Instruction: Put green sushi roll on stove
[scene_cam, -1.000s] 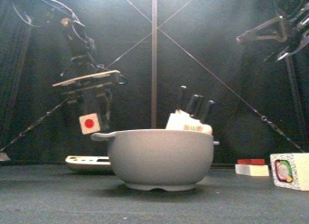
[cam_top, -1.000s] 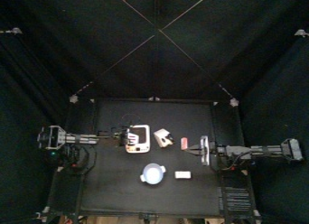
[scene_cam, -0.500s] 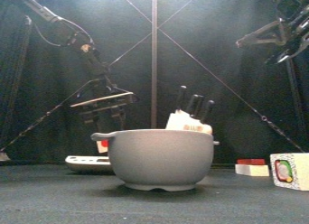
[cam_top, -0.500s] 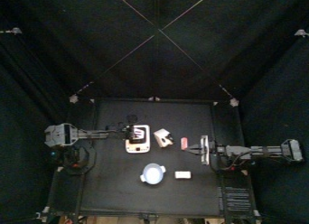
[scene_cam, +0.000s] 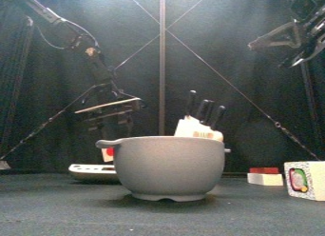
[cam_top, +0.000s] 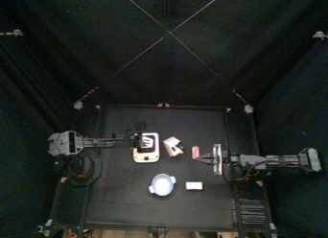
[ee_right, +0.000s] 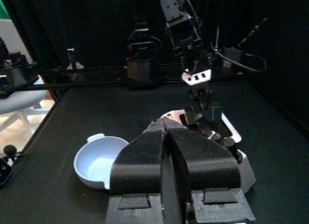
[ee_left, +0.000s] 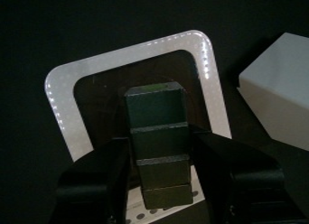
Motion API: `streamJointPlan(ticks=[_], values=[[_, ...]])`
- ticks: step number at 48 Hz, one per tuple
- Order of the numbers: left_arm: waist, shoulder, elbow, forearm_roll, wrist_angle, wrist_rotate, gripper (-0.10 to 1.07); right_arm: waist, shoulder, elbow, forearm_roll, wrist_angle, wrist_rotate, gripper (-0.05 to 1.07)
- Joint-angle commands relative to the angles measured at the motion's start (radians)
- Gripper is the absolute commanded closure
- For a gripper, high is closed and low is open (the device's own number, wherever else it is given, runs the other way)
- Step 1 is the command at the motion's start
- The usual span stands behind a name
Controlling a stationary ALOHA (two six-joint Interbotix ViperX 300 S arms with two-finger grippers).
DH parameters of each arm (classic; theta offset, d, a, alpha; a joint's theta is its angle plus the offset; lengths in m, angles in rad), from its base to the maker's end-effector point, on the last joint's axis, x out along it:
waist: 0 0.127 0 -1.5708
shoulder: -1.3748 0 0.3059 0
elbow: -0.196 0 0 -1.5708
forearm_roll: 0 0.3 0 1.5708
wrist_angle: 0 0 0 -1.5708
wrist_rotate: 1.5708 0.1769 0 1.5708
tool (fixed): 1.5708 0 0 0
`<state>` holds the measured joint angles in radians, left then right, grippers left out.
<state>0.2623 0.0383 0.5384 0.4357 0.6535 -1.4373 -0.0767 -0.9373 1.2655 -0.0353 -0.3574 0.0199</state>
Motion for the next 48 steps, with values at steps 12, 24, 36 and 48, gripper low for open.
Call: streamJointPlan(ticks=[12,24,36,48], values=[[0.003,-0.015,-0.025,0.005,-0.003,-0.002,0.10,-0.003,0.011,-0.011,0.000,-0.006,0.002,0.99],[0.003,-0.028,-0.023,0.005,-0.003,-0.002,0.10,-0.003,0.011,-0.011,0.000,-0.005,0.002,0.99],[0.000,-0.044,-0.020,0.012,-0.003,-0.002,0.10,-0.006,0.011,-0.011,0.000,-0.005,0.002,0.99],[-0.002,-0.104,0.008,0.054,-0.005,0.000,0.10,-0.011,0.011,-0.017,0.000,-0.005,0.002,0.99]])
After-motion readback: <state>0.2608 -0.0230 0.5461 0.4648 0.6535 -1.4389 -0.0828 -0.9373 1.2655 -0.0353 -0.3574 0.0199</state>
